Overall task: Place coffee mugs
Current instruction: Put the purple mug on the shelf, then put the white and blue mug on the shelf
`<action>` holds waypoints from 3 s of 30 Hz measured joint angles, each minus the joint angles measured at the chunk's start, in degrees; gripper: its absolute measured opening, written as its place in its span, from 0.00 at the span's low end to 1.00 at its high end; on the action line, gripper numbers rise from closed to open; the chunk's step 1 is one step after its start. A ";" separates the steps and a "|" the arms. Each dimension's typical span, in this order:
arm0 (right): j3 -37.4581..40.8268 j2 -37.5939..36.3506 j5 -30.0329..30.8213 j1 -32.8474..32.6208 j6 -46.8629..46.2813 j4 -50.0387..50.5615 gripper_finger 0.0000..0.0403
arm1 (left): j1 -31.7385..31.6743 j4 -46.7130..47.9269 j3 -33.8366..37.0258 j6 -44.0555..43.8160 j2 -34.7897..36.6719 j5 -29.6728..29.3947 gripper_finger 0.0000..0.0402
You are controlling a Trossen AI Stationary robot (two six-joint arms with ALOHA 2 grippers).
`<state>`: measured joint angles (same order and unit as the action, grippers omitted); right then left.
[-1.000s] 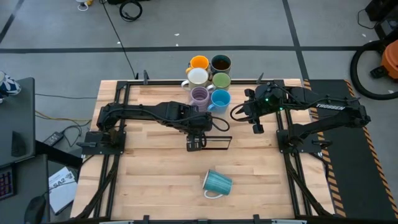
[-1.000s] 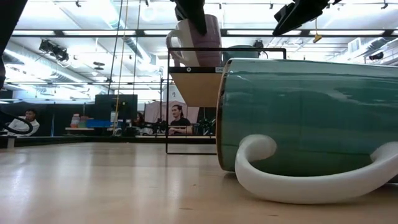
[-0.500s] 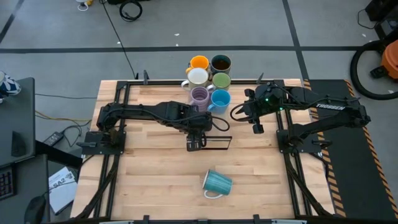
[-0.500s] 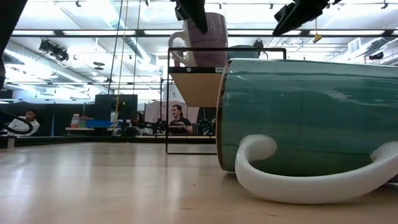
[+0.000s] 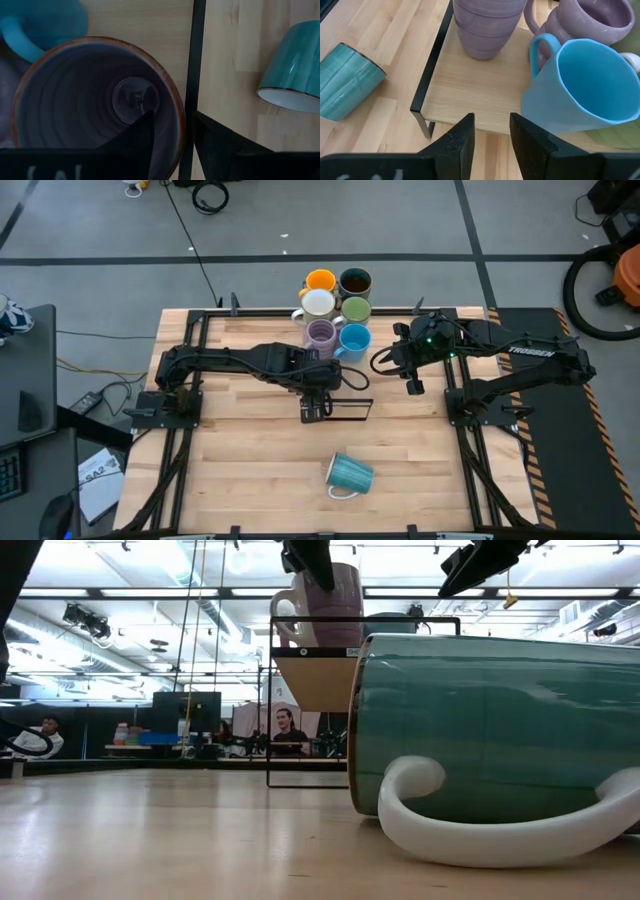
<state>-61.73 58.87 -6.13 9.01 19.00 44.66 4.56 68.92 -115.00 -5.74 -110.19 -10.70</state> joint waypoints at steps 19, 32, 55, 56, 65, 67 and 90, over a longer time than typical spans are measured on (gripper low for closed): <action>0.00 0.00 0.00 0.00 0.00 -0.02 0.32 | 0.00 -0.09 0.00 -0.07 0.02 0.00 0.35; 0.00 0.00 0.00 0.00 0.00 -0.02 0.32 | 0.00 -0.11 0.00 -0.09 0.02 -2.21 0.35; 0.02 0.03 -0.02 -0.02 0.00 0.03 0.32 | 0.02 -4.35 -0.07 -0.13 4.19 -2.35 0.35; 0.02 0.02 -0.01 0.00 0.00 -0.01 0.32 | 0.02 -4.52 -0.07 -0.13 4.37 -2.36 0.35; 0.02 0.02 -0.02 0.00 0.00 0.01 0.32 | 0.86 -3.99 -0.24 -3.11 8.53 -1.90 0.35; 0.02 0.02 -0.02 -0.01 0.00 0.04 0.32 | 1.52 -3.53 -0.24 -4.14 9.52 -1.93 0.35; 0.02 0.02 -0.04 -0.02 -0.13 -0.02 0.32 | 24.59 -11.95 15.87 -27.15 13.43 -7.51 0.35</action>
<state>-61.71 58.89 -6.17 8.99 18.88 44.64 29.15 56.97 -99.13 -32.88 -96.76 -18.21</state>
